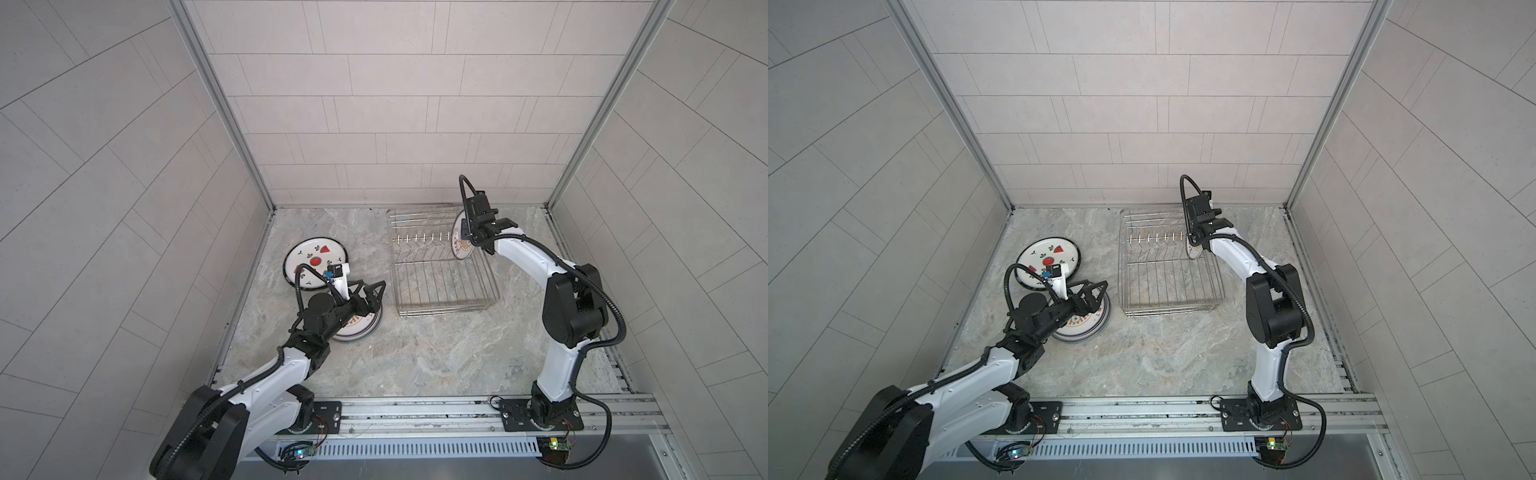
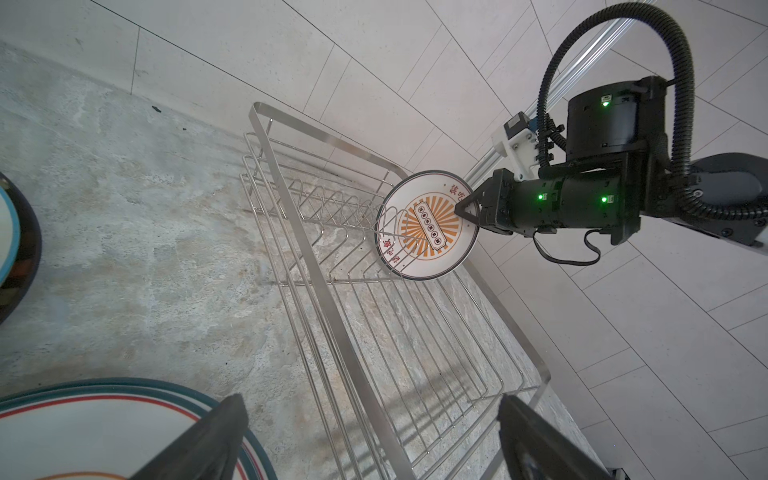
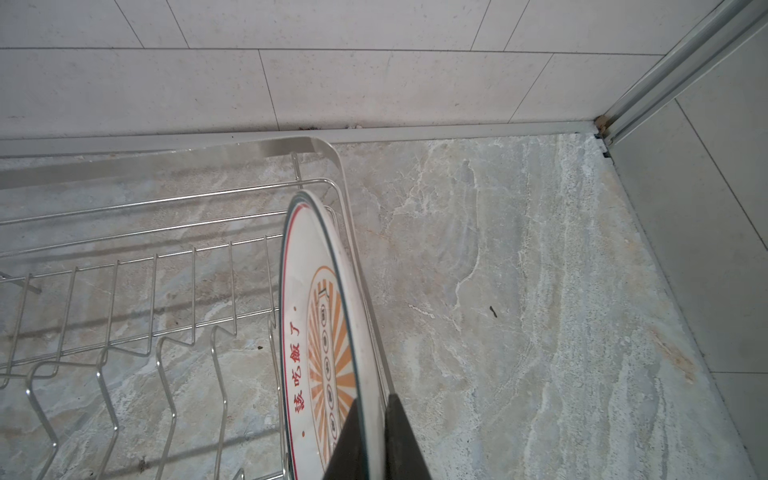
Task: Unload the plates from the dish rack
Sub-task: 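Grasp the top rim of the last sunburst plate in the rack with right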
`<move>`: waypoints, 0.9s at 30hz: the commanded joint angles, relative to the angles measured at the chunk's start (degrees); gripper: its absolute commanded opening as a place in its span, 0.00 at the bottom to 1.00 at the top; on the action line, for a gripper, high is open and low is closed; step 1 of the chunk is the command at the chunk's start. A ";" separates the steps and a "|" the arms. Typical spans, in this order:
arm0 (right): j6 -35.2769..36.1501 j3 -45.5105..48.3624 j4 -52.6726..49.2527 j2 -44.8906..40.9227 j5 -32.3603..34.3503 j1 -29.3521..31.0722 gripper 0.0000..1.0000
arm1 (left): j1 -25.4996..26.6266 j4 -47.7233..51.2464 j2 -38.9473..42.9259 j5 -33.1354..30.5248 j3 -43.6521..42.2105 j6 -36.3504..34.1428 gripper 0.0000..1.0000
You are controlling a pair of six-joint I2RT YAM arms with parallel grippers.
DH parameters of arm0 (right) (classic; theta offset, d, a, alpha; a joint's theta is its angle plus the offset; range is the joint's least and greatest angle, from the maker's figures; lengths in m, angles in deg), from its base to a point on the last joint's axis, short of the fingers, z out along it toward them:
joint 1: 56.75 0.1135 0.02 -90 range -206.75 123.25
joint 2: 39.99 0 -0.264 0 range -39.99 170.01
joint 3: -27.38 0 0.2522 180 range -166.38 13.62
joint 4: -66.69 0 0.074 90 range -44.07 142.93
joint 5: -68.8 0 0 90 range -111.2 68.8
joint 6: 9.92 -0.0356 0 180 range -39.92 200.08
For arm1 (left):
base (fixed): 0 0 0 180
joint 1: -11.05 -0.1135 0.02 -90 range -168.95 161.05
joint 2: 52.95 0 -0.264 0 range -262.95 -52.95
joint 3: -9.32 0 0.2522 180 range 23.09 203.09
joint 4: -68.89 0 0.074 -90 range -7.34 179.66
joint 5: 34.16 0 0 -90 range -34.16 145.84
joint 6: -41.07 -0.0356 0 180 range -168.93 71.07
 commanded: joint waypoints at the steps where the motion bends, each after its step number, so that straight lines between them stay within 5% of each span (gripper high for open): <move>1: -0.98 0.95 2.38 0.93 -0.07 -0.17 0.12 | 0.25 -1.51 1.06 -0.85 -0.49 -0.27 1.00; 16: -0.11 2.67 3.96 -1.11 0.46 0.00 0.06 | 0.23 -1.34 1.86 -1.30 -0.90 -0.15 1.00; 27: 2.18 5.16 4.42 -6.26 7.82 2.02 0.06 | 0.21 -1.33 2.12 -1.58 -1.09 0.24 1.00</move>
